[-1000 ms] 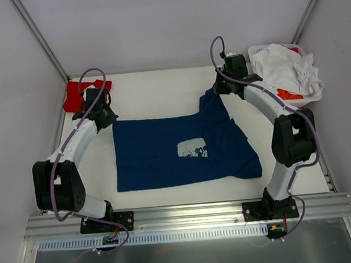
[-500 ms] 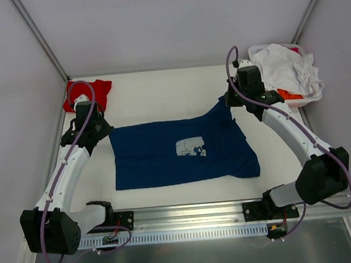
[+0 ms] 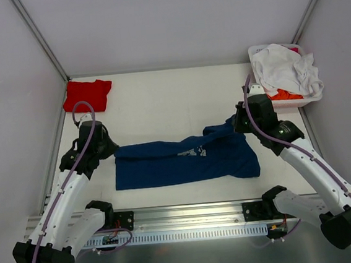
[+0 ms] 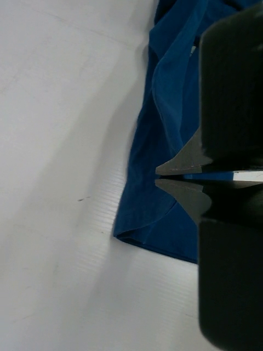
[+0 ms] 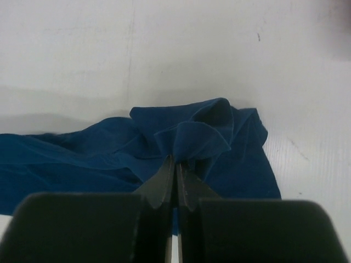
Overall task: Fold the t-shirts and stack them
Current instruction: Fold the tshirt
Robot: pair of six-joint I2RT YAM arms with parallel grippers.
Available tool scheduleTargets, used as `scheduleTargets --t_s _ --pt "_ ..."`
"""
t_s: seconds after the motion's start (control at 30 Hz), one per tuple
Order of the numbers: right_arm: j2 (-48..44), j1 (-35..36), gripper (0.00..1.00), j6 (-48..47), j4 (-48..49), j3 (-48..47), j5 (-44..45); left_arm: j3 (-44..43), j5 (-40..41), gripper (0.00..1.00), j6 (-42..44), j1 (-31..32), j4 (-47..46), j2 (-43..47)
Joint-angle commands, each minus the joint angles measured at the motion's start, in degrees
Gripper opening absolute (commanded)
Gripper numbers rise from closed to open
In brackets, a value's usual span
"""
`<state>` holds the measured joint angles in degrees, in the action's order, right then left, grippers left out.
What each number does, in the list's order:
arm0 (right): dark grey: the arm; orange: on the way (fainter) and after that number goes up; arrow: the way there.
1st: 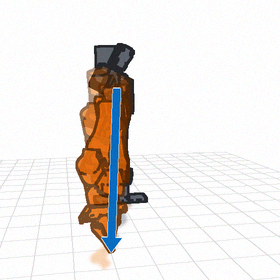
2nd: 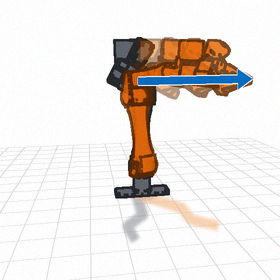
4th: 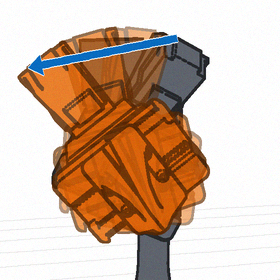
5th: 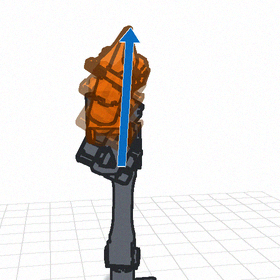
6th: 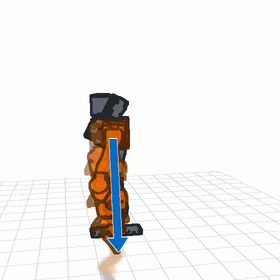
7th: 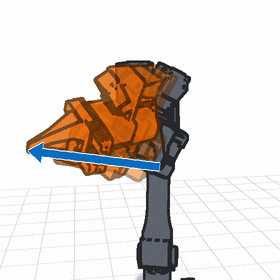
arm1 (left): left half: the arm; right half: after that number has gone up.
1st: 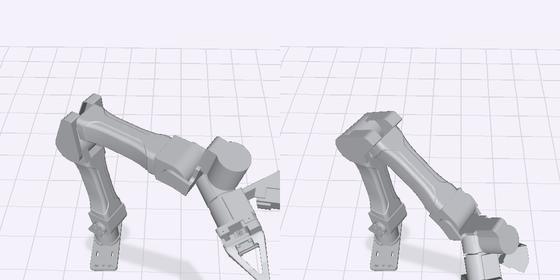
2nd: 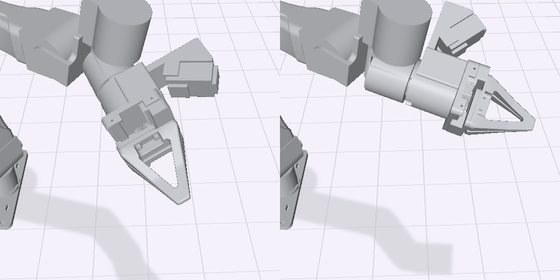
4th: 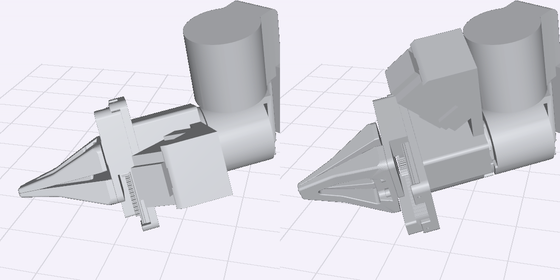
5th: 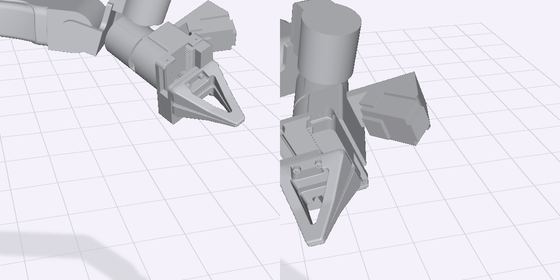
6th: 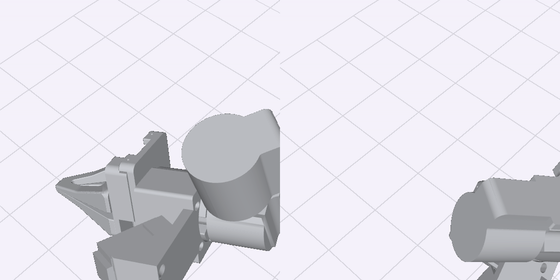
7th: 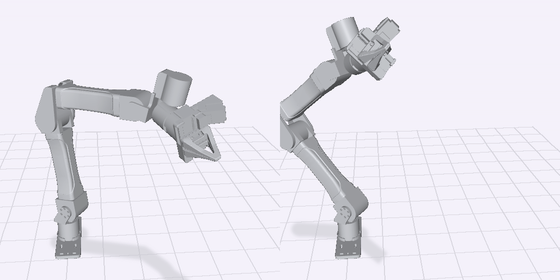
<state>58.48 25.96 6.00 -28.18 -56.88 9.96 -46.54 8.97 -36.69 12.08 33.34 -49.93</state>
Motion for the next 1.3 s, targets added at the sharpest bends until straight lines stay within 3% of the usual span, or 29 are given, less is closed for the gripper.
scheduleTargets --t_s 0.0,0.23,0.6,1.2,1.23,1.27 --pt "-4.2 2.5 0.00 4.2 -2.8 2.0 2.6 2.3 0.2 0.00 -3.7 3.1 3.0 2.3" --pt "-10.2 7.0 0.00 9.2 -5.9 7.3 4.7 5.9 1.7 0.00 -7.3 7.1 4.8 4.4" --pt "-19.6 12.5 0.00 16.7 -15.5 11.8 11.8 8.8 3.3 0.00 -10.1 7.5 10.6 8.4" --pt "-22.8 15.8 0.00 24.8 -20.5 17.0 13.0 11.5 4.6 0.00 -14.4 8.1 14.2 9.7" --pt "-22.7 15.7 0.02 24.9 -20.6 17.0 13.1 11.7 4.9 0.04 -14.6 8.2 14.1 9.7" --pt "-22.7 15.9 0.11 25.1 -20.4 17.2 13.0 11.8 5.1 0.14 -14.9 8.2 14.2 9.7"
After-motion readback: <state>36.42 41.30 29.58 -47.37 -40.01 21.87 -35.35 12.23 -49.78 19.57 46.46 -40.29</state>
